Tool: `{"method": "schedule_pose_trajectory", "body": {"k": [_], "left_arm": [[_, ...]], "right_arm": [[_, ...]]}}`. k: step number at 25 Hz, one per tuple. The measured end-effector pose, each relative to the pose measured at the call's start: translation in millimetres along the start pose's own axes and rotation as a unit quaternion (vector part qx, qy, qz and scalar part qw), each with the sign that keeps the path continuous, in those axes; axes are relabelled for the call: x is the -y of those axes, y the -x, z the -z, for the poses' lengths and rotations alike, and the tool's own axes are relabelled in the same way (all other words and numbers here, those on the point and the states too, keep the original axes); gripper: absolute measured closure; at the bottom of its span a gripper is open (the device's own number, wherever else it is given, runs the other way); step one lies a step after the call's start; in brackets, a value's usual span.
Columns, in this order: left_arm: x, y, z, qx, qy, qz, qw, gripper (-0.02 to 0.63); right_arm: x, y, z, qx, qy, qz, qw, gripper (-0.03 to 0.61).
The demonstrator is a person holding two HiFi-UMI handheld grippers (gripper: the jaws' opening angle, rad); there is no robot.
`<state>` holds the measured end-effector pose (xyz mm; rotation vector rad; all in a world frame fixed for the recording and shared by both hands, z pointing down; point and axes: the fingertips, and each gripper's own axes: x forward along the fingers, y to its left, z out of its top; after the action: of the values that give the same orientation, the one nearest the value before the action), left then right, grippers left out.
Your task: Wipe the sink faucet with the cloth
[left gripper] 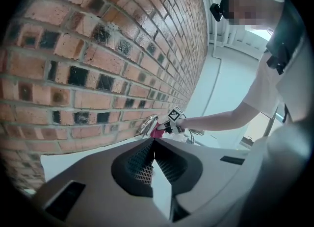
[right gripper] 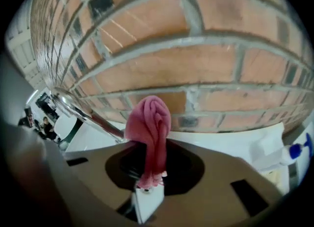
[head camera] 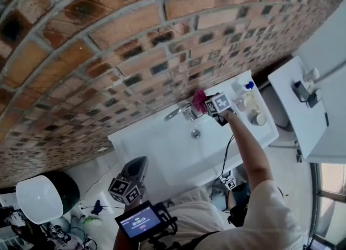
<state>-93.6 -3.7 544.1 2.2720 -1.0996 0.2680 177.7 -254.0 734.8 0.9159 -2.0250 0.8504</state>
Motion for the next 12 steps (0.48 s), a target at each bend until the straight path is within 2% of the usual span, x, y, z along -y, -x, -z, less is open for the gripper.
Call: {"method": "schedule_pose_trajectory", "body": {"k": [2, 4, 8, 12], "left_arm": [[-2.6, 0.0, 5.7, -0.003, 0.007, -0.007, 0.9999, 0.627], [-3.2, 0.5, 8.8, -0.007, 0.01, -0.012, 0.9998, 0.627], [-8.6, 5.4, 15.6, -0.014, 0.019, -0.029, 0.9993, 0.629], [-18.3, 13.0, 26.1, -0.019, 0.03, -0.045, 0.9984, 0.627]], "right_arm": [[-2.9, -26.7, 14.7, -0.052, -0.002, -0.042, 0.998, 0.497], [-0.3, -49.1, 25.8, -0.087, -0.011, -0.064, 0.994, 0.497], [9.8, -81.2, 40.4, -0.128, -0.031, -0.074, 0.989, 0.497], [10.5, -102.1, 45.8, -0.144, -0.053, -0.093, 0.984, 0.497]]}}
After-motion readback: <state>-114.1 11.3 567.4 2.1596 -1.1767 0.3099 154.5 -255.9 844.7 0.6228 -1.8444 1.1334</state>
